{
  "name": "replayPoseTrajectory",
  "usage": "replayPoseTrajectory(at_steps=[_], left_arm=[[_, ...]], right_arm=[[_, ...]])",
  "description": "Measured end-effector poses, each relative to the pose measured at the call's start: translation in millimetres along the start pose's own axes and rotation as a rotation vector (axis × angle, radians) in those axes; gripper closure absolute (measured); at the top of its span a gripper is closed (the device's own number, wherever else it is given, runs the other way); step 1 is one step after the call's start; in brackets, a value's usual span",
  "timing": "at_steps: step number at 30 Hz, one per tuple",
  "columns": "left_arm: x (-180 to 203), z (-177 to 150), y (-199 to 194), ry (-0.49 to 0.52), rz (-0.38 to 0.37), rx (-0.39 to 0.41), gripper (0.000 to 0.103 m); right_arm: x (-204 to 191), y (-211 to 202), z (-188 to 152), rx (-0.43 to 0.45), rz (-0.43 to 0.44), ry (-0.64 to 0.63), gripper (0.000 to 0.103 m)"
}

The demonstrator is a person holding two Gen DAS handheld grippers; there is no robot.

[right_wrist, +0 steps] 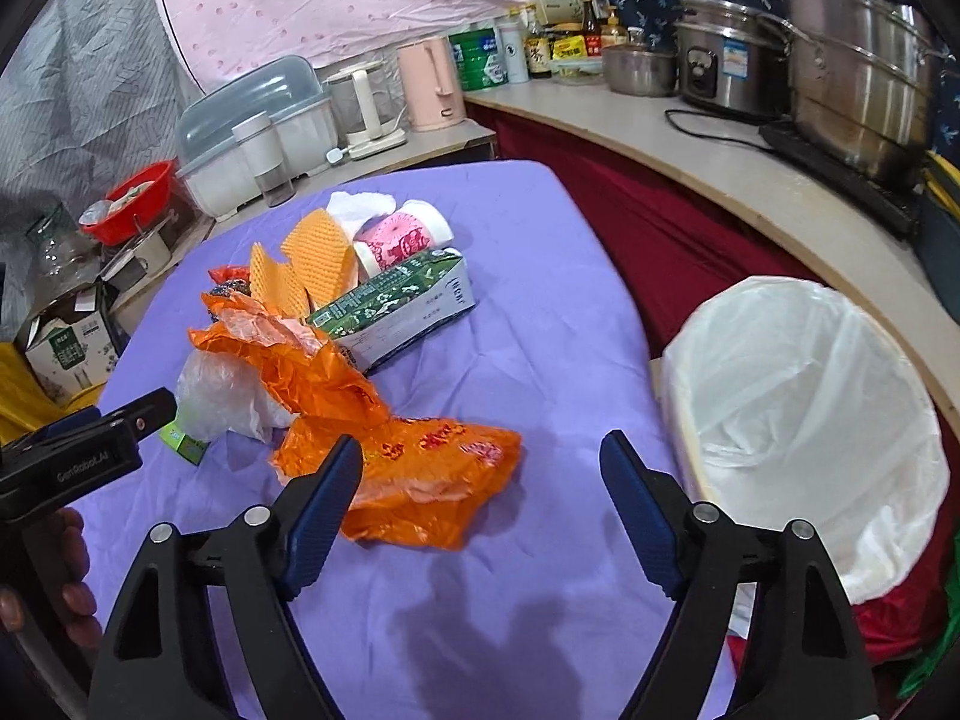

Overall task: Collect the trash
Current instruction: 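Grasp the clear plastic bag with the left tool while the right tool grasps the orange bag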

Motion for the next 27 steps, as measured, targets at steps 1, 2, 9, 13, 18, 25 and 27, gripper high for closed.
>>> replayPoseTrajectory(at_steps=[1,2,9,13,18,25,27], left_arm=[[0,2,8,-0.003,0.0,-0.004,0.007],[0,3,14,-0.006,-0.004,-0.009,0.007],[1,5,49,-0.027,-0.065,-0.06,0.037],[3,2,54,-0.029,-0.114,-0.076,0.066],[5,0,48,-0.024,-0.136,-0.068,0.088],[4,1,20,-0.019,-0.149,-0.021,0.092],[2,2,10,-0.021,-0.155,-0.005,0.092]], right_arm=[[-2,7,0,-0.012,0.011,0.005,0.028],[-3,12,-1,-0.02,0.018,0.007,0.029],[-9,46,-10,-0.089,0.026,0.004,0.038],[-9,60,-19,-0.132,0.041,0.018,0.052],[-11,62,-27,-0.147,0.071,0.025,0.078],[-12,38,-21,-0.097,0.08,0.015,0.084],[-12,27,-18,-0.076,0.082,0.013,0.085]])
Point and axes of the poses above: each gripper's, at about its wrist camera, not at the fingertips, and y roughly the way its jaws point, x to its right, z to its top, the point moved 1 cm from there along y, roughly the way its jaws point, and after that the axes turned 8 degrees about x, right-handed, at the moved point
